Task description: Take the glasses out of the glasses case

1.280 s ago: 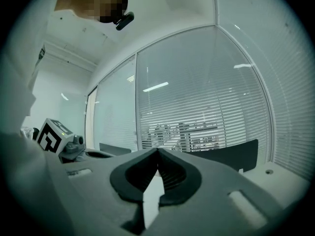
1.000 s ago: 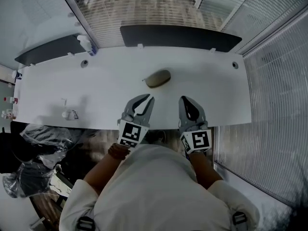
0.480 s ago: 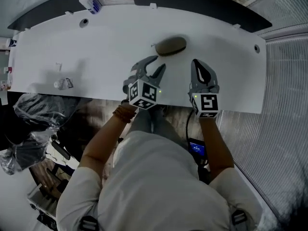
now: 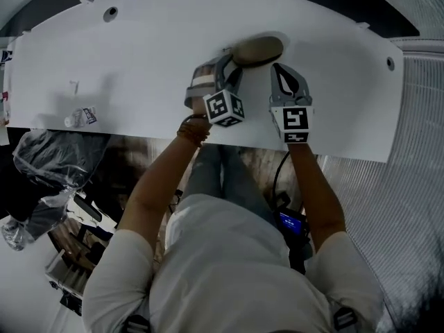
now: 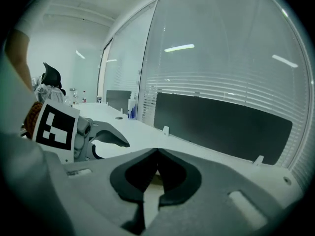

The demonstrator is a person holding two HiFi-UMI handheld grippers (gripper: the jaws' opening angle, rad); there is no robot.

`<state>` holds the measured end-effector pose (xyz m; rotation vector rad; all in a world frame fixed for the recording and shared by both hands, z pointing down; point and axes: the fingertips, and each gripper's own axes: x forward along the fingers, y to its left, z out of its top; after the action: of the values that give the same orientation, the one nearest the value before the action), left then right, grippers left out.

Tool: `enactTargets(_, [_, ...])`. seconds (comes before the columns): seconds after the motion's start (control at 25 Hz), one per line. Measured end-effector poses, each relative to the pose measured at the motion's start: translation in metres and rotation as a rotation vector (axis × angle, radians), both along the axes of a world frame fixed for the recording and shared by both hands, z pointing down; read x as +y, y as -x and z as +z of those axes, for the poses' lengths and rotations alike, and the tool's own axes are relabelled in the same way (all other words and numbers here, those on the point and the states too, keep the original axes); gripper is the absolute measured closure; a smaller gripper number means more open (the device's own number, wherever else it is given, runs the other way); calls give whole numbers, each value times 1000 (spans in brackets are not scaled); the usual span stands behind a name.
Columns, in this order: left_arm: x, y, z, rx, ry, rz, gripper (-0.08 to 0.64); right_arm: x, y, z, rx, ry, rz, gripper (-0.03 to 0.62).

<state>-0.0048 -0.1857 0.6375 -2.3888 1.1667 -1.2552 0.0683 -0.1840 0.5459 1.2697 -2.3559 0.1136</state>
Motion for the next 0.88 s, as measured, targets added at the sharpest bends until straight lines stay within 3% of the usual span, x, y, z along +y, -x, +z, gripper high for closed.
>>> enactTargets(0.12, [-10,6,17,-32,-26,-3,331,-5,3,22,11,24,-6,591])
enactTargets(0.4, [-19,2,15,-22,-80,8,350,-12,7,66,61,81,-25,591])
enactTargets(0.88, [-32,-6,-8,7,-128,8,345,-19,11,92,105,143,-58,591])
